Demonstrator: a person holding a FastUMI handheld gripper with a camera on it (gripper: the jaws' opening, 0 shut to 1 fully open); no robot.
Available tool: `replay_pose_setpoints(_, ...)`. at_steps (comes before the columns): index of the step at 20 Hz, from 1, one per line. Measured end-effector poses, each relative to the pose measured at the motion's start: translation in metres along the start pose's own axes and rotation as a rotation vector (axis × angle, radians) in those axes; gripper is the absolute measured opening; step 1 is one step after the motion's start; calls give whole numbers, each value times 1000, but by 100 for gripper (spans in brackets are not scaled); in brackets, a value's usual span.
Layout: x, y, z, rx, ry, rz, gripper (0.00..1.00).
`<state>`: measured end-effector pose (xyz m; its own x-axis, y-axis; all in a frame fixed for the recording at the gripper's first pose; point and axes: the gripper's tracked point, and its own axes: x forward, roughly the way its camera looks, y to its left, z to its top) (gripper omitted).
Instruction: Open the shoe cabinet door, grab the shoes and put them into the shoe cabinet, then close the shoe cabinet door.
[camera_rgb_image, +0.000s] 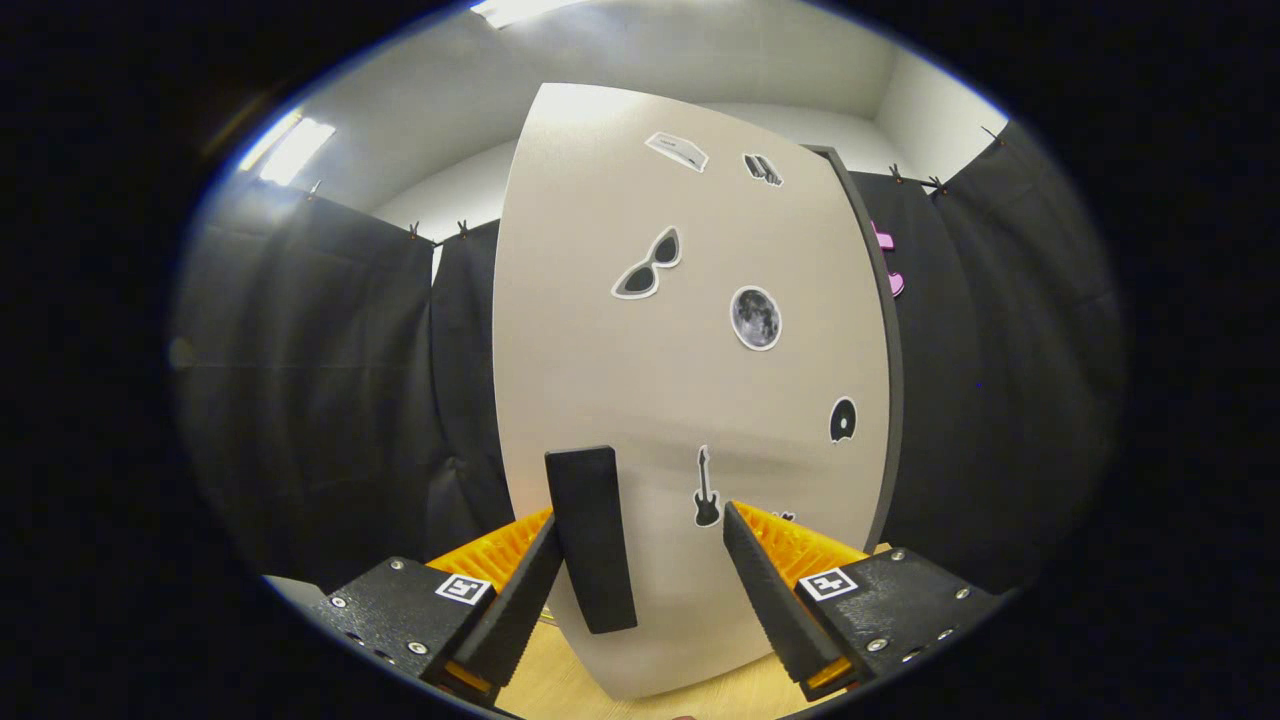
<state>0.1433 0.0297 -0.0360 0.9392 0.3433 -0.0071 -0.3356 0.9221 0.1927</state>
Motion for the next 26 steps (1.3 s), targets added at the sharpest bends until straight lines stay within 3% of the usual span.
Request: replay_pose_setpoints(26, 2, -1, -6, -15, 28, -9, 96)
